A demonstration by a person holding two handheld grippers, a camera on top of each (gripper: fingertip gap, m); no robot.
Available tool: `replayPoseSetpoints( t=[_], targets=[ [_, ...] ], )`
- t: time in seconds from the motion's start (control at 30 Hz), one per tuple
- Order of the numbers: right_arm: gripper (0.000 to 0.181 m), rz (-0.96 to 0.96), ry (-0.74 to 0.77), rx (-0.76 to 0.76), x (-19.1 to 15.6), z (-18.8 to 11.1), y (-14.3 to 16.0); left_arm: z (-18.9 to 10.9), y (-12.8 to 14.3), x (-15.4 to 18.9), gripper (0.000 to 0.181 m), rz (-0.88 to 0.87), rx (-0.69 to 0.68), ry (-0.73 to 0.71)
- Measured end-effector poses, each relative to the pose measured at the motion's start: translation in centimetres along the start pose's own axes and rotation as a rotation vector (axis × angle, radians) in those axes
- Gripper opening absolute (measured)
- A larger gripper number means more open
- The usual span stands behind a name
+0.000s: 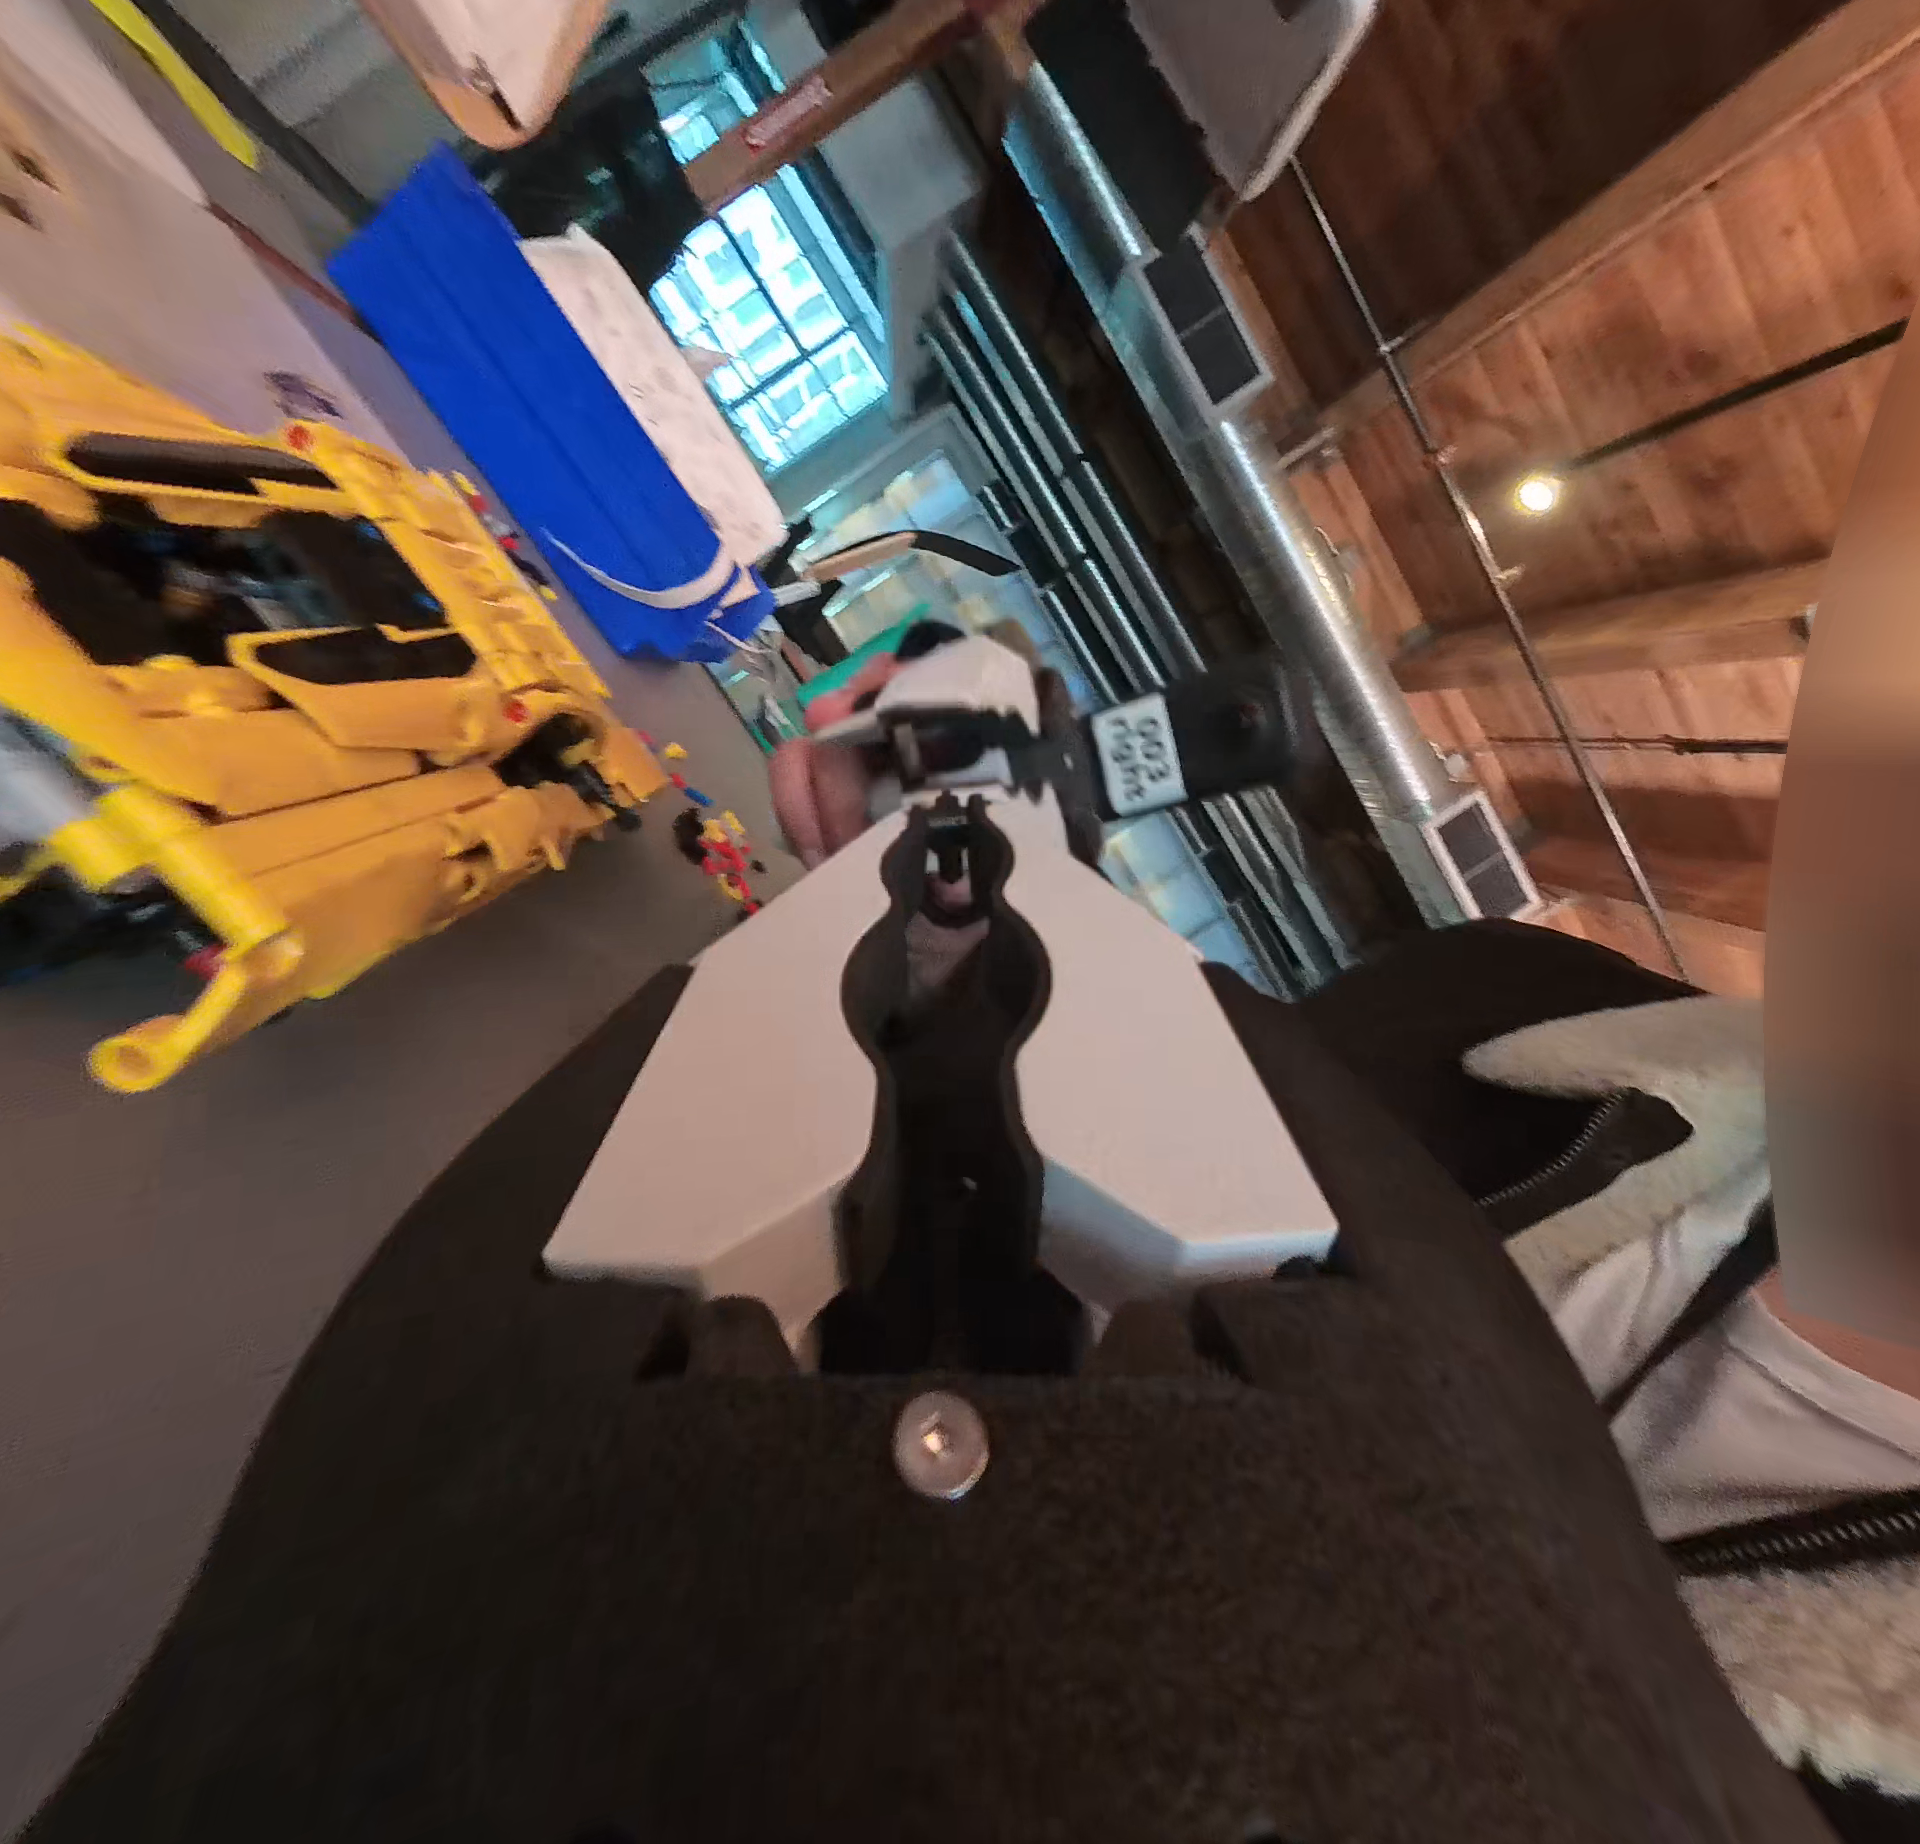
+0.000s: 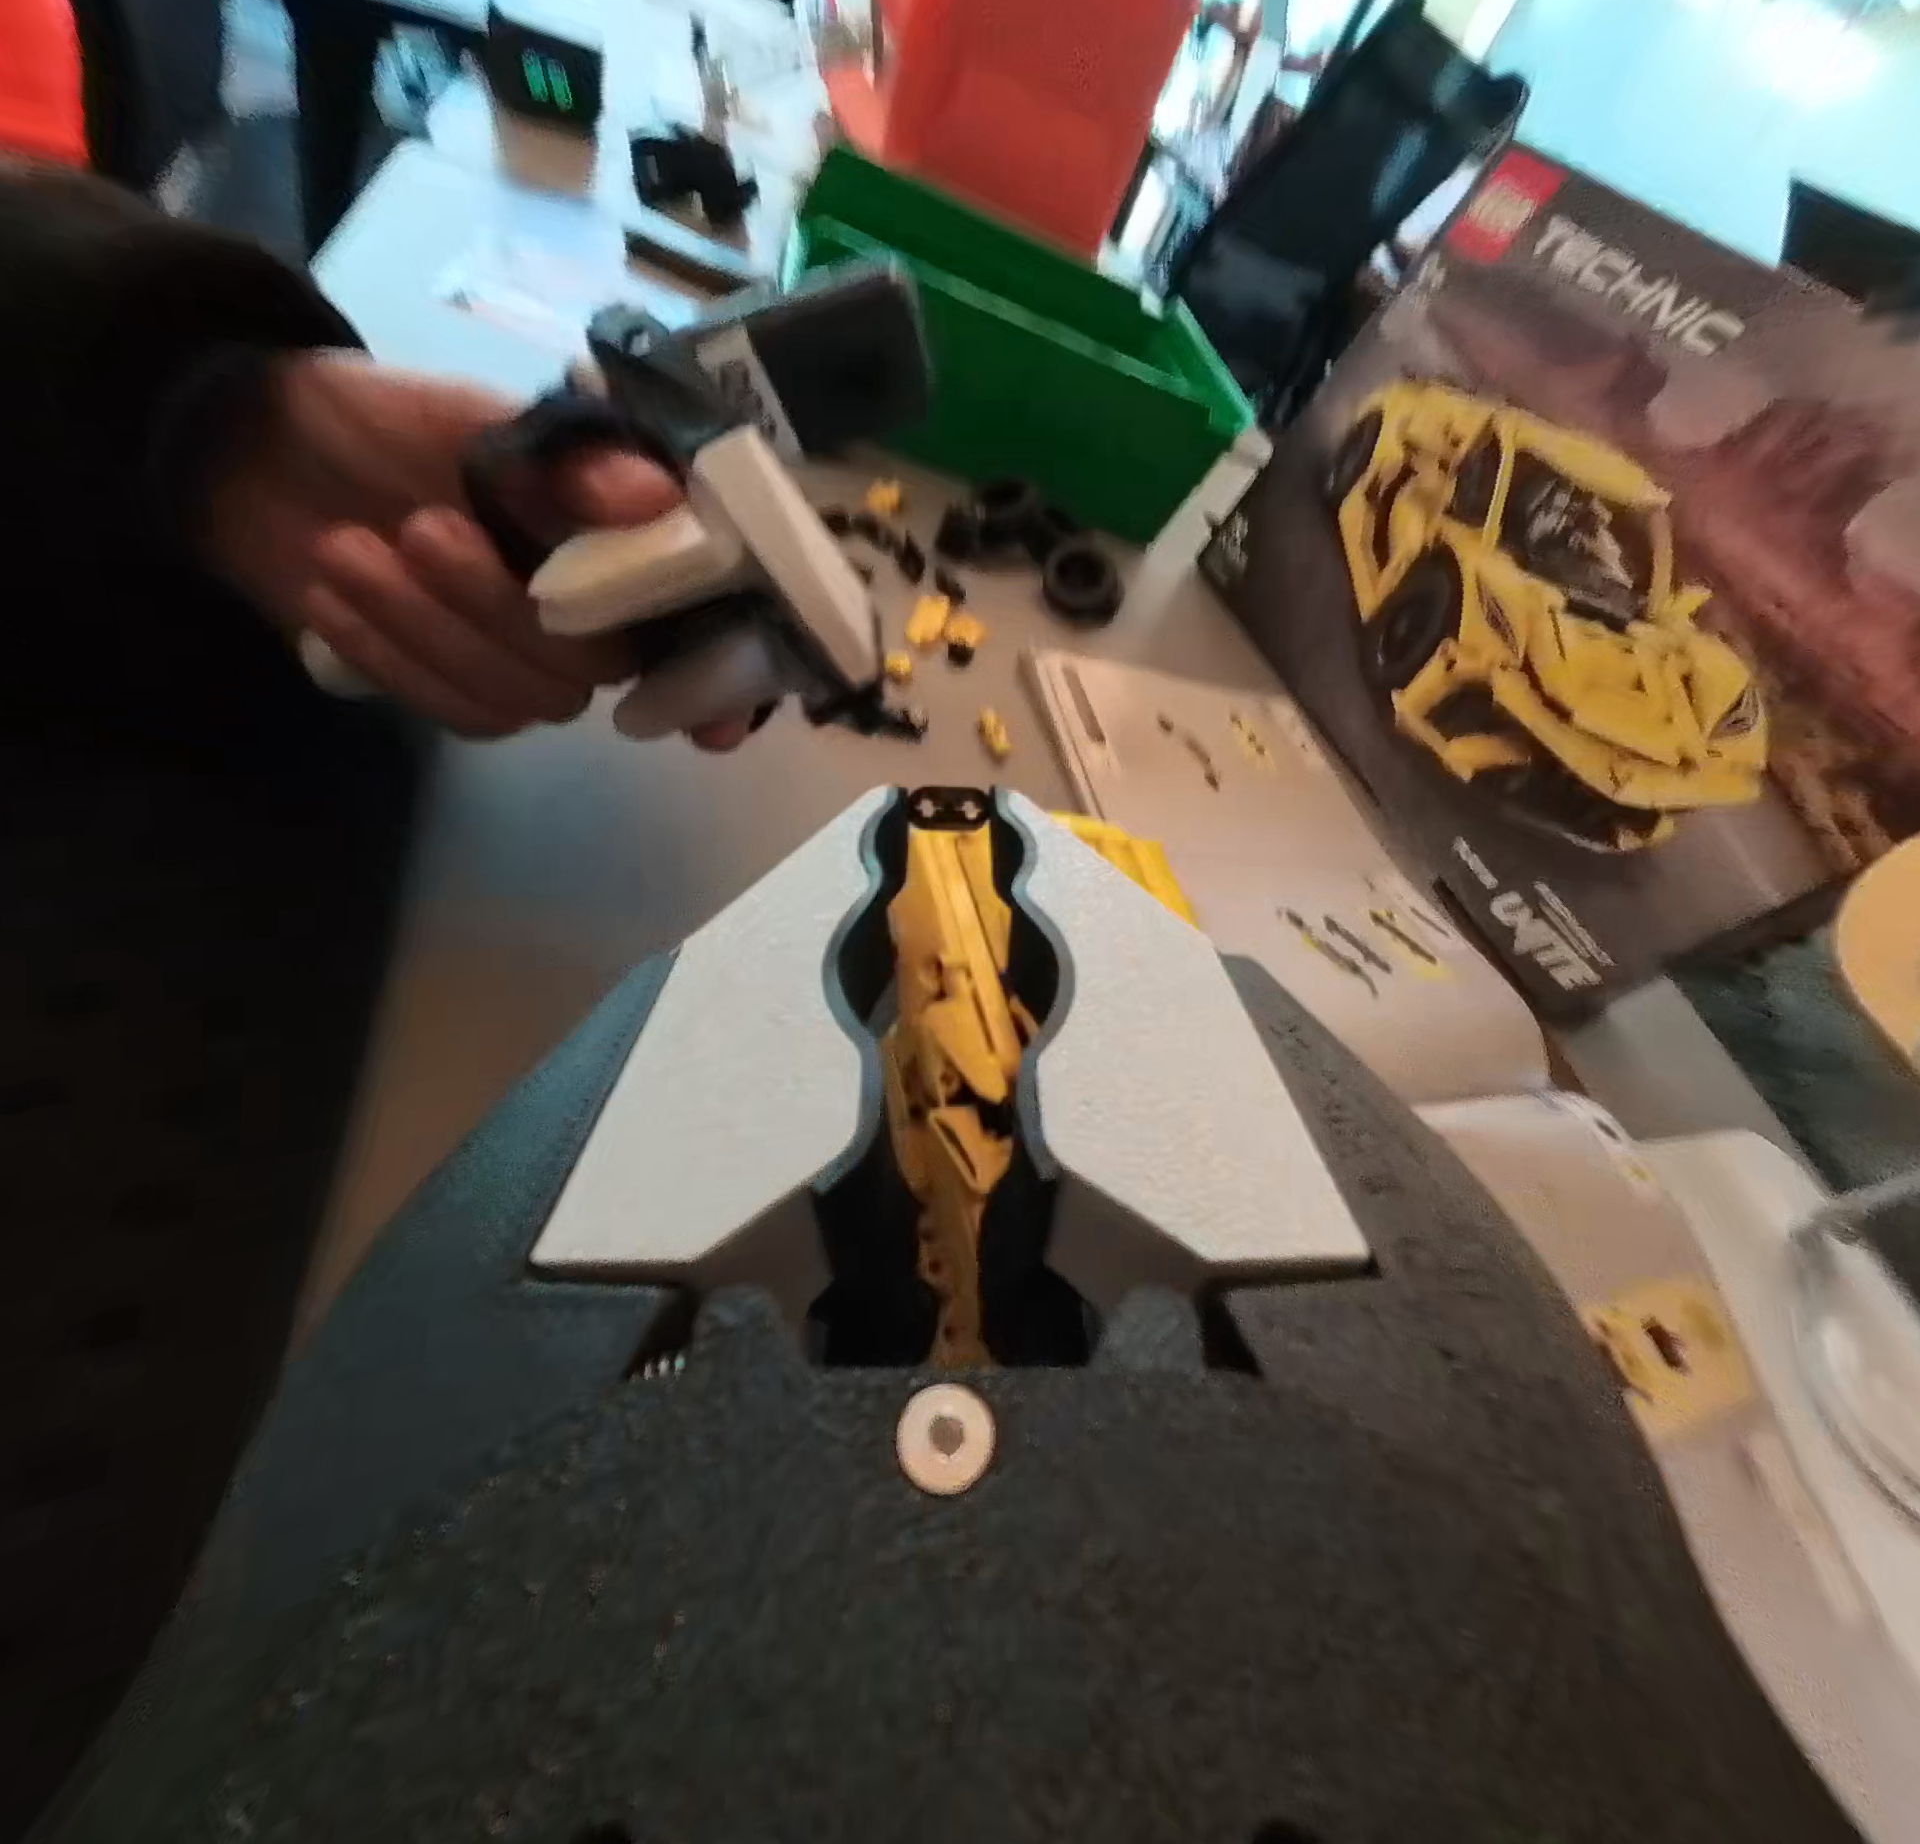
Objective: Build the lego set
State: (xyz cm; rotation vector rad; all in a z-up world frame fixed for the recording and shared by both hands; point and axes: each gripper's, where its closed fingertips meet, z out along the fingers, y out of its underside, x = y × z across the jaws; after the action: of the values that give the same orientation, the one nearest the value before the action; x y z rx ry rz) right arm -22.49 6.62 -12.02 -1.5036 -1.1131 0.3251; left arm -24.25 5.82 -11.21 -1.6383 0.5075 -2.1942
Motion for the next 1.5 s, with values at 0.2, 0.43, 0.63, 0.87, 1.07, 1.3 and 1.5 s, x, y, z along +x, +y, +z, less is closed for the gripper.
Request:
replayPoseSetpoints(
  t=[0.2,0.43,0.63,0.87,1.07,1.3,1.5],
  targets=[
    [0.014,0.047,-0.005,0.05,-0.7,-0.2,0.3,0.1,0.5,-0.8,0.007,-0.049,-0.018,-0.003],
    [0.014,0.137,-0.135,0.271,-1.6,-1.6,-2.0,0.2,0.7,-0.1,0.007,-0.061,-0.024,0.046],
    [0.014,0.081,-0.126,0.331,-1.8,-1.5,-2.2,0.4,1.1,0.9,0.007,-0.075,-0.045,0.112],
    [0.014,0.115,-0.143,0.315,-2.1,-1.1,-1.9,0.5,1.3,1.0,0.007,-0.063,-0.053,0.112],
    [0.014,0.127,-0.128,0.344,-1.5,-1.5,-2.2,0.7,1.7,1.7,0.007,-0.084,-0.076,0.159],
    [0.013,0.097,-0.173,0.458,-2.3,-2.5,-3.8,0.7,2.1,2.5,0.007,-0.157,-0.101,0.245],
    [0.014,0.045,-0.174,0.425,-3.1,-1.8,-3.5,0.8,2.6,2.9,0.007,-0.172,-0.129,0.273]
  ],
)
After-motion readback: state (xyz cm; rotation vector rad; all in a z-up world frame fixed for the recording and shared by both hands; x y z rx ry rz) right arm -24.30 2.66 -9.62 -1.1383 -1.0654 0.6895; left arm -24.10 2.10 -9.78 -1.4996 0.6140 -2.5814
